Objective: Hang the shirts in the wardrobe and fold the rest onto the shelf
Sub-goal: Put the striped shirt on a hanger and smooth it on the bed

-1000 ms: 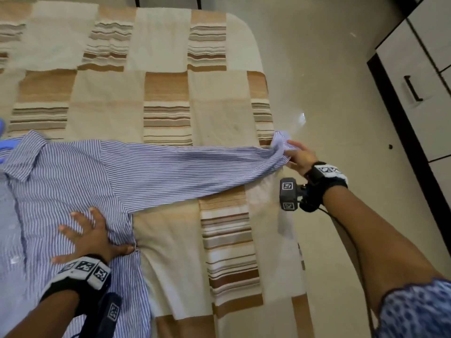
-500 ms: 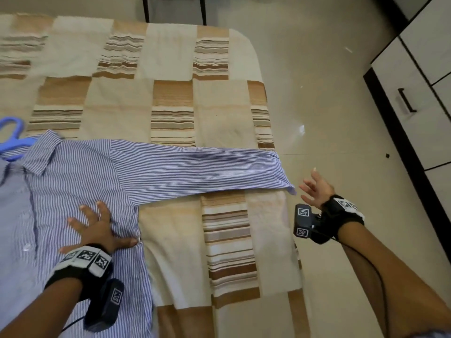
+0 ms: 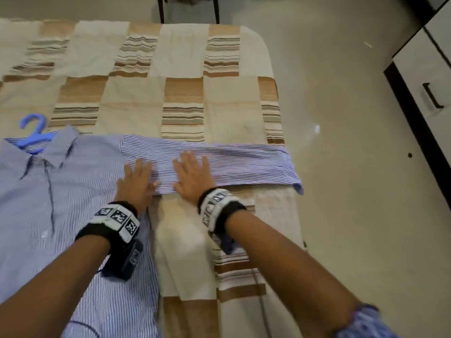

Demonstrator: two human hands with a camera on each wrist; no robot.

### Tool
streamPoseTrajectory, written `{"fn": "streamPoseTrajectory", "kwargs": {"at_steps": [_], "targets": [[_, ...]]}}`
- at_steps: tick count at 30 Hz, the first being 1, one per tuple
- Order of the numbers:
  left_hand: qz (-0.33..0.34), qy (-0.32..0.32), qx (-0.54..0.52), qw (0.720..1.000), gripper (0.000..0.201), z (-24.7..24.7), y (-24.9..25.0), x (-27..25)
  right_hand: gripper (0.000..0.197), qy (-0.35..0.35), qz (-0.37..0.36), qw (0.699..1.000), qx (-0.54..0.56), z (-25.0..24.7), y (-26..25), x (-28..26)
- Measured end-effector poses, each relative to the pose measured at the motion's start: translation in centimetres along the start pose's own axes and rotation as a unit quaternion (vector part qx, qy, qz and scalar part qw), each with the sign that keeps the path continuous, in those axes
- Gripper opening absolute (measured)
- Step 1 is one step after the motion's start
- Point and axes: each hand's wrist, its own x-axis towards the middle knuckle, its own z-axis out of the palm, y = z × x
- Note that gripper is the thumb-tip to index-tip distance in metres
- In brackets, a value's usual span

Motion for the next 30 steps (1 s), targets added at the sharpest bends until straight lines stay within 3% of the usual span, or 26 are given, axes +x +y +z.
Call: {"fn": "streamPoseTrajectory", "kwargs": {"at_steps": [1, 3, 6, 9, 11, 13, 14, 15, 17, 19, 21, 22, 24, 26, 28, 30], "targets": [[0.02, -0.023, 0.02, 0.999, 0.062, 0.4, 0.4, 0.2, 0.067, -0.051, 0.008, 0.998, -0.035, 1.0, 0.0, 0.9], [0.045, -0.06, 0.047, 0.996, 0.068, 1.1, 0.3, 0.7, 0.069, -0.073, 0.02, 0.996, -0.057, 1.7, 1.9, 1.4], [0.026, -0.102, 0.054, 0.993, 0.077, 1.9, -0.6, 0.2, 0.07, -0.021, 0.101, 0.994, -0.024, 1.7, 8.4, -1.3], [0.018, -0.105, 0.079, 0.991, 0.079, 2.6, -0.7, -0.1, 0.077, 0.019, 0.213, 0.975, 0.051, 0.8, 15.8, -6.5], [0.008, -0.12, 0.085, 0.989, 0.079, 2.5, -0.4, 0.1, 0.101, -0.024, 0.296, 0.94, 0.169, 0.0, 19.4, -9.6], [-0.002, -0.137, 0.092, 0.986, 0.079, 2.4, 0.0, 0.2, 0.143, -0.106, 0.393, 0.846, 0.344, -0.7, 22.0, -11.9], [-0.005, -0.14, 0.095, 0.986, 0.079, 2.3, 0.1, 0.2, 0.138, -0.135, 0.425, 0.805, 0.391, -1.3, 22.5, -12.7], [-0.007, -0.14, 0.098, 0.985, 0.079, 2.2, 0.1, 0.2, 0.116, -0.137, 0.445, 0.786, 0.406, -1.7, 22.9, -13.3], [-0.016, -0.136, 0.098, 0.986, 0.078, 2.0, 0.4, 0.1, 0.077, -0.069, 0.45, 0.775, 0.439, -2.0, 24.0, -13.5], [-0.036, -0.127, 0.102, 0.986, 0.078, 2.0, 1.4, -0.1, 0.074, -0.097, 0.432, 0.759, 0.478, -1.7, 24.0, -13.3], [-0.04, -0.126, 0.114, 0.985, 0.08, 2.4, 3.7, -0.6, 0.079, -0.146, 0.413, 0.714, 0.547, -0.8, 23.5, -12.7], [-0.025, -0.134, 0.108, 0.985, 0.084, 2.8, 4.9, -0.9, 0.081, -0.139, 0.403, 0.689, 0.587, -0.3, 23.2, -12.4], [0.007, -0.156, 0.078, 0.985, 0.091, 3.8, 7.0, -1.4, 0.075, -0.063, 0.384, 0.651, 0.652, 0.7, 23.0, -11.6], [0.012, -0.176, 0.06, 0.983, 0.092, 4.0, 7.8, -1.4, 0.053, 0.058, 0.376, 0.611, 0.694, 1.1, 23.2, -11.3], [0.007, -0.201, 0.048, 0.978, 0.092, 3.7, 7.5, -0.9, 0.026, 0.162, 0.412, 0.609, 0.658, 0.9, 23.8, -11.7], [0.004, -0.221, 0.039, 0.974, 0.092, 3.3, 7.2, -0.7, 0.012, 0.17, 0.468, 0.631, 0.595, 0.9, 24.9, -12.3]]}}
